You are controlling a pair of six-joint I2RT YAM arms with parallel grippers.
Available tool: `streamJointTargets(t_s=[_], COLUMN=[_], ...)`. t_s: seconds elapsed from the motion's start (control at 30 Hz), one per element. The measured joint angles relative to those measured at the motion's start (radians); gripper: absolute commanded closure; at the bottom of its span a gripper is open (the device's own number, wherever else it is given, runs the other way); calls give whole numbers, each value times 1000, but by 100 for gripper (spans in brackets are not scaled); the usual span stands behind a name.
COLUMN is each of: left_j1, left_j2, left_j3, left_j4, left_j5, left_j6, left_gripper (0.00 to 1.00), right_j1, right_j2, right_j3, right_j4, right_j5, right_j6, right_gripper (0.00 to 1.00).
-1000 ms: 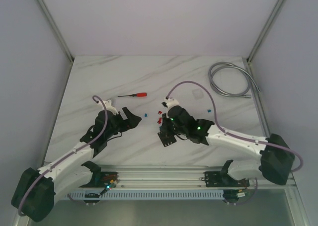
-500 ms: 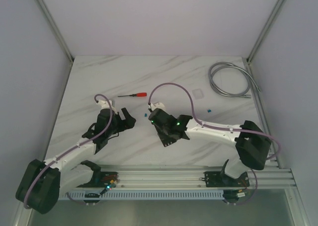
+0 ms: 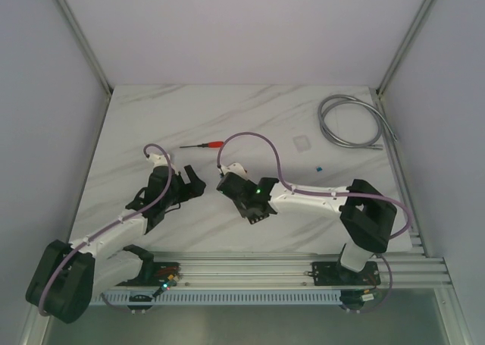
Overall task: Snap on the fuse box
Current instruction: Install the fuse at the fuse box base.
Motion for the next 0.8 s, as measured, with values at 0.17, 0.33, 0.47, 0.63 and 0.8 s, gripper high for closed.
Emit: streamJointTargets(t_s=[0.17,0.33,0.47,0.63,0.8], left_j1=[5,8,11,11,11], left_j2=[0,2,6,6,6], left_j3=[-1,-1,-1,-1,-1], left_j4=[0,0,0,0,0], left_j5=[0,1,5,8,9], left_j6=[-3,-9,-11,-13,-18], left_gripper=[0,0,0,0,0], right_j1=[2,2,2,3,3], right_j2=[8,9,9,10,12], right_j3=[0,0,0,0,0], right_j4=[-5,-5,-4,5,13], right_j5=[25,40,43,43,43], right_j6=[0,0,0,0,0], right_gripper=[100,100,100,100,100])
